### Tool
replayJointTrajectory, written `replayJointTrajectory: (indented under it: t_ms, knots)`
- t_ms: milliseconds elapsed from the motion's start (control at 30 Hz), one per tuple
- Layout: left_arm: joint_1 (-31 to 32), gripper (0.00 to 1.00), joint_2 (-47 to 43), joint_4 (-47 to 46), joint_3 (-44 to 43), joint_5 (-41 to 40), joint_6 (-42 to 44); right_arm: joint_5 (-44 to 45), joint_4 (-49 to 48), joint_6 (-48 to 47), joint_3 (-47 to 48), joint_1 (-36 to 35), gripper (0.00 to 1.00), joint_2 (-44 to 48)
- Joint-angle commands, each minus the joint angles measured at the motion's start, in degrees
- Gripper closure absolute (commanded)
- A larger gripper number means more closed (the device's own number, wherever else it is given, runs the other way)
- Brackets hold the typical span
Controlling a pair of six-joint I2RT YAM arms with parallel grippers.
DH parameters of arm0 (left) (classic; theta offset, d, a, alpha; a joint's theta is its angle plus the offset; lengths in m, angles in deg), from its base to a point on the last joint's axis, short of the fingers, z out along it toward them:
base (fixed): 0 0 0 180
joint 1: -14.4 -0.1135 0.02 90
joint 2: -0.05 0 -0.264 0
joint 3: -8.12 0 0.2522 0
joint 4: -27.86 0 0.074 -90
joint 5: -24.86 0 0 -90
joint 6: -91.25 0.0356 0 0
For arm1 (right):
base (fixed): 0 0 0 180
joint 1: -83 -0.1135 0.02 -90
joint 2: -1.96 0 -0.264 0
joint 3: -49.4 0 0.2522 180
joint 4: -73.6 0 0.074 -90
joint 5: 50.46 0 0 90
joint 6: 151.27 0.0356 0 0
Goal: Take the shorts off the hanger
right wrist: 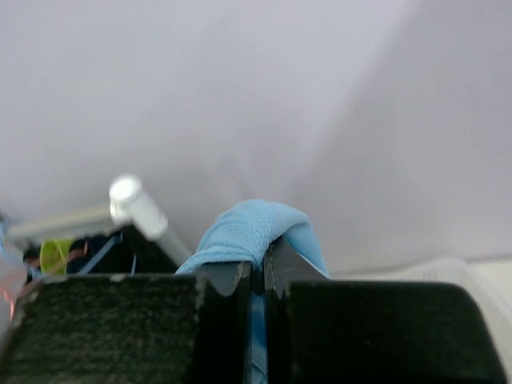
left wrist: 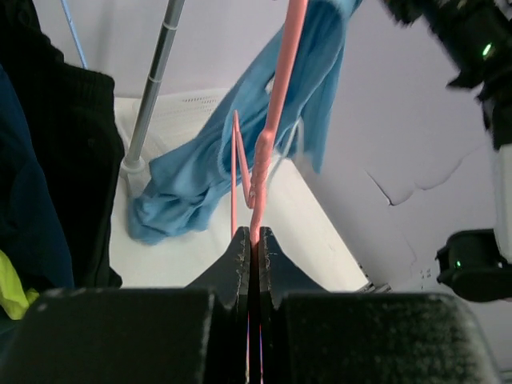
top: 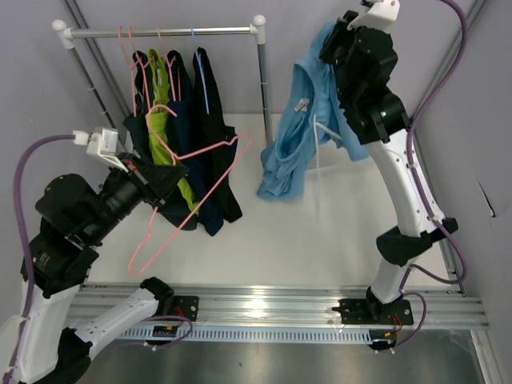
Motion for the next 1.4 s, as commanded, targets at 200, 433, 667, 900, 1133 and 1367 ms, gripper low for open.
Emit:
replayJointTrajectory:
  t_ms: [200, 433, 667, 900, 1133, 1367]
  knots:
    - [0.3, 1.00, -2.7, -3.7, 12.4, 3.4, 1.1, -6.6, -12.0, -3.2, 15.3, 10.5, 1.00, -12.2]
    - [0.3, 1.00, -2.5, -4.3, 15.8, 1.7, 2.5, -7.5, -24.7, 2.2, 15.5, 18.6, 1.00, -18.2]
    - [0.2, 1.00, 1.0, -5.2, 13.7, -1.9, 4.8, -1.5, -31.1, 2.4, -9.2, 20.8, 1.00, -16.0]
    - [0.2, 1.00, 7.8, -8.0, 8.8, -6.9, 6.2, -2.8, -30.7, 9.3, -37.4, 20.6, 0.33, -7.4]
    - [0.2, 1.00, 20.8, -10.5, -3.2, -13.7, 10.1, 3.2, -28.6, 8.4, -54.6, 14.7, 0.01, 3.0]
    - [0.0, 1.00, 36.7, -10.7, -24.6, -18.0, 13.8, 5.5, -25.4, 12.3, -72.6, 7.0, 0.00, 23.2]
